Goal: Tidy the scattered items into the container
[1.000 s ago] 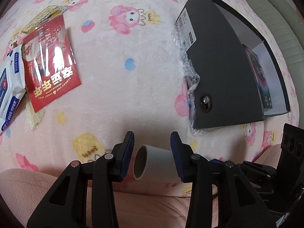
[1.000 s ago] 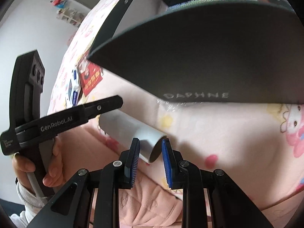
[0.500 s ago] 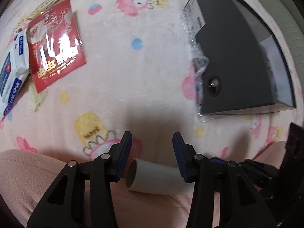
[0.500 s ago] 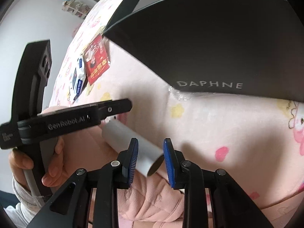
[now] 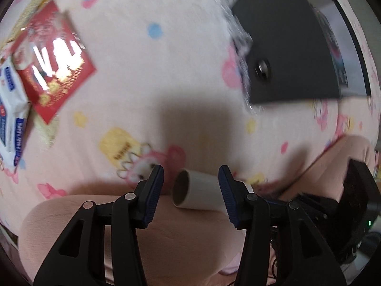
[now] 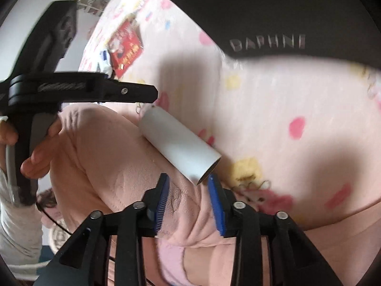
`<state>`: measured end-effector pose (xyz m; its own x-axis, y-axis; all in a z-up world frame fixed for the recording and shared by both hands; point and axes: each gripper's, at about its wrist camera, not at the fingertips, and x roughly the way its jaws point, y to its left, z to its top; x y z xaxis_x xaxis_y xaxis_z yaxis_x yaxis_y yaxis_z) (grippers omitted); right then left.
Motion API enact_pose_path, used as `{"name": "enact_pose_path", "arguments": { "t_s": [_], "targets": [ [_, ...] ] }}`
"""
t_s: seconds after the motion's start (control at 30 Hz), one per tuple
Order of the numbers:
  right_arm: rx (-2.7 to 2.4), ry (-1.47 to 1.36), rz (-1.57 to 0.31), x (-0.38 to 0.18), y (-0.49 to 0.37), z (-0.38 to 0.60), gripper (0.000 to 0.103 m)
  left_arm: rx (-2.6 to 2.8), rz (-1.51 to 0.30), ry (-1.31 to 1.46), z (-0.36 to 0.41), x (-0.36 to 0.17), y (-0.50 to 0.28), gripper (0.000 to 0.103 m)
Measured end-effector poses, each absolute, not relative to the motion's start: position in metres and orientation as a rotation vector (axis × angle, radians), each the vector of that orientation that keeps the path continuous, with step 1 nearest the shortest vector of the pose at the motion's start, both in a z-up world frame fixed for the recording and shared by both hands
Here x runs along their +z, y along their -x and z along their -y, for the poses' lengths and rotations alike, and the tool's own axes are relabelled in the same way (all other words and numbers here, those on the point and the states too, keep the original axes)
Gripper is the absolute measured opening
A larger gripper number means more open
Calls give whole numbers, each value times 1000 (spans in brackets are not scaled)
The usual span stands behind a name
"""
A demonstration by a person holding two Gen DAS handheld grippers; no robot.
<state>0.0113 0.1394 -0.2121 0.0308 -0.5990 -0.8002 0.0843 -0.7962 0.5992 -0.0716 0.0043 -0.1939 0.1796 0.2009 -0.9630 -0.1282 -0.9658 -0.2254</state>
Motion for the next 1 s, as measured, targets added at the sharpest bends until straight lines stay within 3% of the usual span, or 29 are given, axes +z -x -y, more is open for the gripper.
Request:
{"name": "enact_pose_path", "arguments": {
  "t_s": [0.23,0.53,0.83,1.0],
  "targets": [
    [-1853,-1805,580,-219,5,-130,33,1868,50,2186,-12,-207,55,40],
    [-2068,-1693,544,-192,27,-142,33,1918,313,2041,-3,-196,53,40],
    [-2072,-1718,520,-187,28,-180,33,2012,176,2051,-1,-192,37,40],
    [-2032,-1739,507,-192,29,-190,33,1965,209,2064,-2,-202,30,40]
  ]
}}
